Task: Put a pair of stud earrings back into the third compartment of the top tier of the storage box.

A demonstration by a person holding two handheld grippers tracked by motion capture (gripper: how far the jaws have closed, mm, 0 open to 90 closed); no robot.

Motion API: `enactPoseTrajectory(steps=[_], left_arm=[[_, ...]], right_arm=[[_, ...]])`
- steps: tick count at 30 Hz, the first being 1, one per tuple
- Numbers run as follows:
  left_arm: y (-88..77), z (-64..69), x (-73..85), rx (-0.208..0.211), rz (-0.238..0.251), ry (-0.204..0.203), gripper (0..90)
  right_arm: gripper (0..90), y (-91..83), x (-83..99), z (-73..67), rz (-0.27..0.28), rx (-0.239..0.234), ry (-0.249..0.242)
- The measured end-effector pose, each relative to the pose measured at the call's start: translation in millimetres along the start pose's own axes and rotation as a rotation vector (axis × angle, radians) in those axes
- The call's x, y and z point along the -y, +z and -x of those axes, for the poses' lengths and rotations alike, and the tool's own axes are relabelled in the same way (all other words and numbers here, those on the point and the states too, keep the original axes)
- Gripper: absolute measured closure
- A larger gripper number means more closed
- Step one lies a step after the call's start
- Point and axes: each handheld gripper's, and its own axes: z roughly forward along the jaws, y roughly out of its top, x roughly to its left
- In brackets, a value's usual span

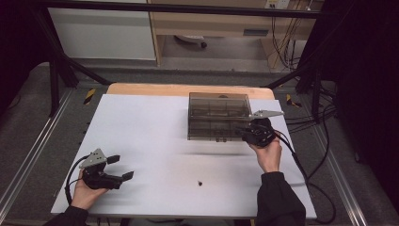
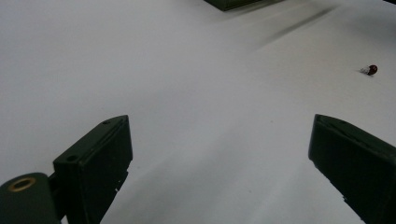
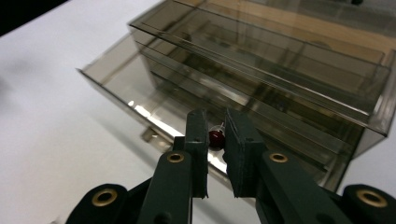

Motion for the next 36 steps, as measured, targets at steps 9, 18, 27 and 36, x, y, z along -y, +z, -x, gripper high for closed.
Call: enactPoseTrajectory(steps=[9,18,27,36], left_arm=[[0.2,-0.2,0.1,-0.001,-0.002,0.000,6.4],[-0.1,-0.2,0.1,-0.001,-0.001,0.000,6.4],[0.3,0.3,0.0,0.000,-0.002,0.001,6.4],[0.4,0.3,0.1,-0.002,-0.002,-0.001,6.4]], right_arm=[[79.5,12.8,9.2,15.3,-0.029,0.037,0.031],[72.9,15.6,12.6,18.0,-0.019,0.048,0.026],[43.5,-12.7,13.1,12.3,0.063,0.032,0.015],[17.5,-38.9,22.8,0.1,0.110,0.003,0.017]])
